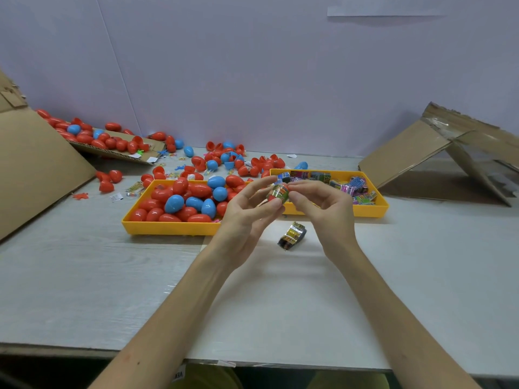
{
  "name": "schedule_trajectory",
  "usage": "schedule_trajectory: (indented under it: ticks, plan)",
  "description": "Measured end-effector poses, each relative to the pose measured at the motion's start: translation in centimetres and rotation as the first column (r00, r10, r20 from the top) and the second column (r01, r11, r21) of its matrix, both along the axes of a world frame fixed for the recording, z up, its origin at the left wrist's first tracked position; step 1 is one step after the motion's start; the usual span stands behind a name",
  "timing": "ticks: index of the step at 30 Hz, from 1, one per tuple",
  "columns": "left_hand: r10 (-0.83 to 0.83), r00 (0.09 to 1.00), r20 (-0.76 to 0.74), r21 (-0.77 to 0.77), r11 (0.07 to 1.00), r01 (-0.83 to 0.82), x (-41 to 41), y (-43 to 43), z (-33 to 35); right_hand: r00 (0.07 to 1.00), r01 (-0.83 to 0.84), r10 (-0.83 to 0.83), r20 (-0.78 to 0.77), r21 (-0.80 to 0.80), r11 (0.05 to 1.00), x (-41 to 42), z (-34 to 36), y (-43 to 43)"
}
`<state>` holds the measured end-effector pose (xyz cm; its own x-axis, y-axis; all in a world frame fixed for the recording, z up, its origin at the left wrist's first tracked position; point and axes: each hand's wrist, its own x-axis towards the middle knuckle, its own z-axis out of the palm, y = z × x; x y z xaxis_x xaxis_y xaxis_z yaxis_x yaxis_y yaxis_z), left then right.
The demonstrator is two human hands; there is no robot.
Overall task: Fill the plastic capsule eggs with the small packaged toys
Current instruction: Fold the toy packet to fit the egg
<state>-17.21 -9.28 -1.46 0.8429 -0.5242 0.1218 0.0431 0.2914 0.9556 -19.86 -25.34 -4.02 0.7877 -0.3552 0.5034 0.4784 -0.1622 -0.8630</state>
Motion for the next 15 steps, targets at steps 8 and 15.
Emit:
schedule_trajectory:
  ticks: [8, 15]
  plan:
    - [0.036, 0.998, 0.046, 0.03, 0.999, -0.038, 0.0, -0.06, -0.26, 0.997, -0.014, 0.013, -0.078, -0.006, 1.0, -0.03, 0.09, -0.22]
    - [0.031, 0.997, 0.07, 0.033, 0.999, -0.033, -0.03, -0.12, -0.25, 0.971, -0.144, 0.14, -0.195, -0.005, 0.99, -0.14, 0.3, -0.65]
